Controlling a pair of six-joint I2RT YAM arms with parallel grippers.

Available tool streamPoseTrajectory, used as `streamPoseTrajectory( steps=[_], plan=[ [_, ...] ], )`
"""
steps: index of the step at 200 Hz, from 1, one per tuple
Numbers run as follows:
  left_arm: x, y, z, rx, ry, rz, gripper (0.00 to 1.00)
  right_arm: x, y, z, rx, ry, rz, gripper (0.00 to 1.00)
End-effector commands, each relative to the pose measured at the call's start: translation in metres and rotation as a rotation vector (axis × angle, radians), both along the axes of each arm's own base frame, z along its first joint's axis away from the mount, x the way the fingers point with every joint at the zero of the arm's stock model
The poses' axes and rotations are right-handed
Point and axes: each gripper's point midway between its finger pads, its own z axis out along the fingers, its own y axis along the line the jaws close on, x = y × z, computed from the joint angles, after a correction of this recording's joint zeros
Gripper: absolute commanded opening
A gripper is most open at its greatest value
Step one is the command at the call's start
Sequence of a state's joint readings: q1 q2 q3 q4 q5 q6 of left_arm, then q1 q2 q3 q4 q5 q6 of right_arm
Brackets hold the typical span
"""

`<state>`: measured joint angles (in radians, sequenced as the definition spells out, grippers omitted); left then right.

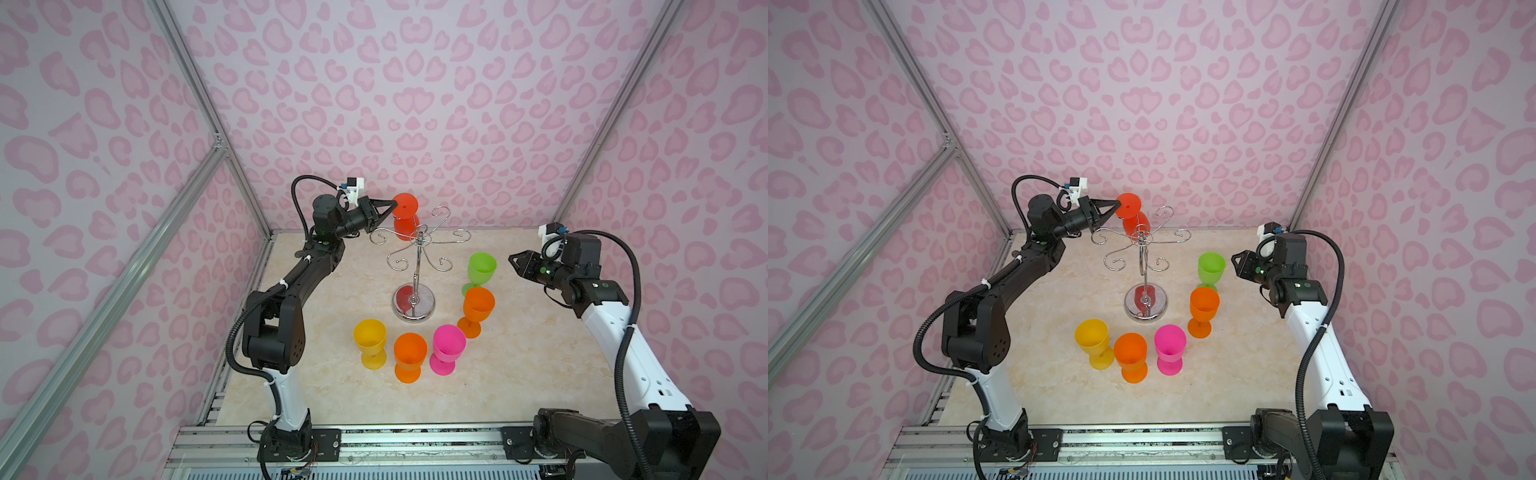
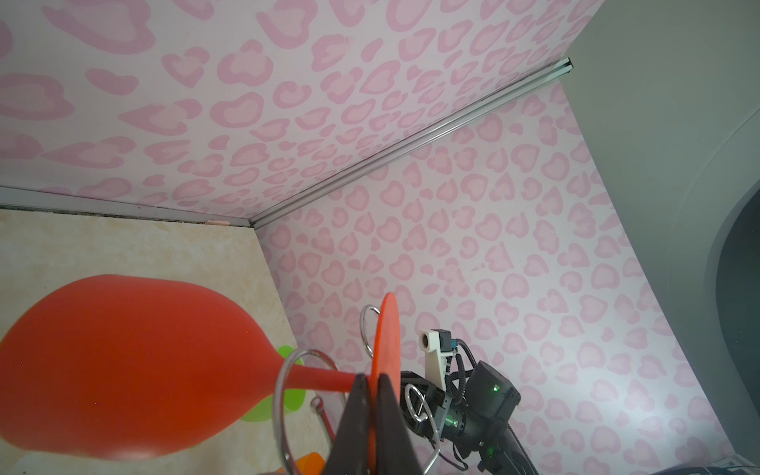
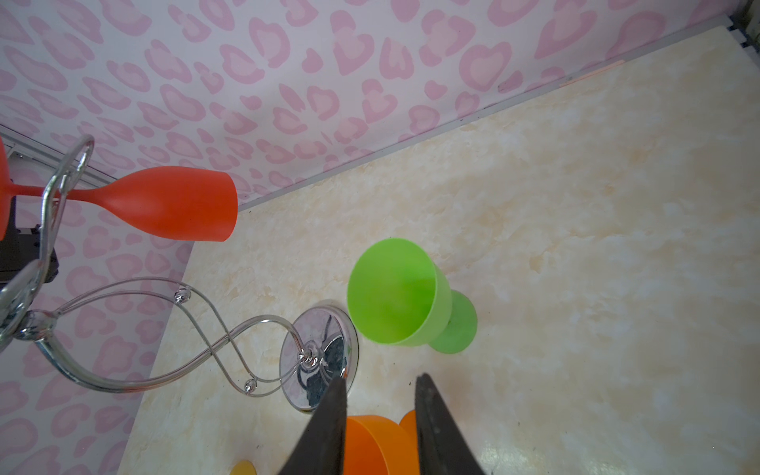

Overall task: Take the wine glass off the wine glass rack
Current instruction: 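Close the left gripper on the red glass's base on the rack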

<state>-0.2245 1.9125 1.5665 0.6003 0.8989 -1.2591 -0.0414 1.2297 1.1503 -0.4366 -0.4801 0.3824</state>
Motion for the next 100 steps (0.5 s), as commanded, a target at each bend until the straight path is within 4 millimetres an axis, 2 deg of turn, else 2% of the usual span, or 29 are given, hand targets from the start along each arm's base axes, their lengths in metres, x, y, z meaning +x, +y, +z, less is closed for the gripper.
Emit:
streamPoseTrajectory(
  steps=[1, 100],
  plan=[
    [-0.012, -0.001, 0.014, -0.003, -0.069, -0.034, 0.02, 0.002, 0.002, 0.000, 0.009, -0.010, 0.010, 0.30],
    [-0.031, 0.000, 0.010, 0.027, -0.081, -0.071, 0.02, 0.001, 0.002, 0.001, 0.011, -0.013, 0.010, 0.29]
  ],
)
